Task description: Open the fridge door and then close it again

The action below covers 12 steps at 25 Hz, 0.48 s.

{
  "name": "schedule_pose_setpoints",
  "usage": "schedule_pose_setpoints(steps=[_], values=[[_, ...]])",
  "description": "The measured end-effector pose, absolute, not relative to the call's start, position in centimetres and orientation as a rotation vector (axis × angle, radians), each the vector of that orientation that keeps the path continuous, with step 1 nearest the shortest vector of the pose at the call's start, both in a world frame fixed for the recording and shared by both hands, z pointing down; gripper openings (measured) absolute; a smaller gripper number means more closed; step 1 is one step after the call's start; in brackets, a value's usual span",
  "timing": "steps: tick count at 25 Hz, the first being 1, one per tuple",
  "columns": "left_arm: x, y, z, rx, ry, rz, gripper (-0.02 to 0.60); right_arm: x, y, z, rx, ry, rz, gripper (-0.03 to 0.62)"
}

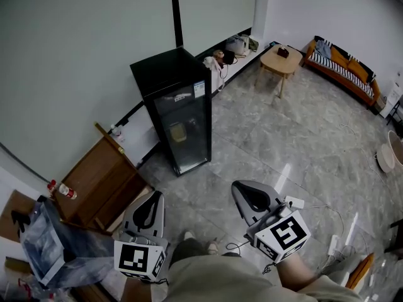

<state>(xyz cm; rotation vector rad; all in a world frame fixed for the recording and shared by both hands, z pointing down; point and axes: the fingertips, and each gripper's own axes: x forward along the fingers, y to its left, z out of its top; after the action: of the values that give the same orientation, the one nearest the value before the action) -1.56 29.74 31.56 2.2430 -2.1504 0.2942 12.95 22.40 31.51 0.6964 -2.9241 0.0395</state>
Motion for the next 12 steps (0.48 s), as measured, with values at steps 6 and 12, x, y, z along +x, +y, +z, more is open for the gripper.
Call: schedule_pose_setpoints(steps=[6,12], values=[[-1.6,29.1,31.8,2.243,-2.152,0.307,0.011,12.8,21.9,32.0,0.687,-2.923,0.039,-0.003],[-2.0,27.9,31.3,2.264,-2.152,0.286,0.011,12.6,20.1,31.5,0.744,-2.937,0.043,-0.003]])
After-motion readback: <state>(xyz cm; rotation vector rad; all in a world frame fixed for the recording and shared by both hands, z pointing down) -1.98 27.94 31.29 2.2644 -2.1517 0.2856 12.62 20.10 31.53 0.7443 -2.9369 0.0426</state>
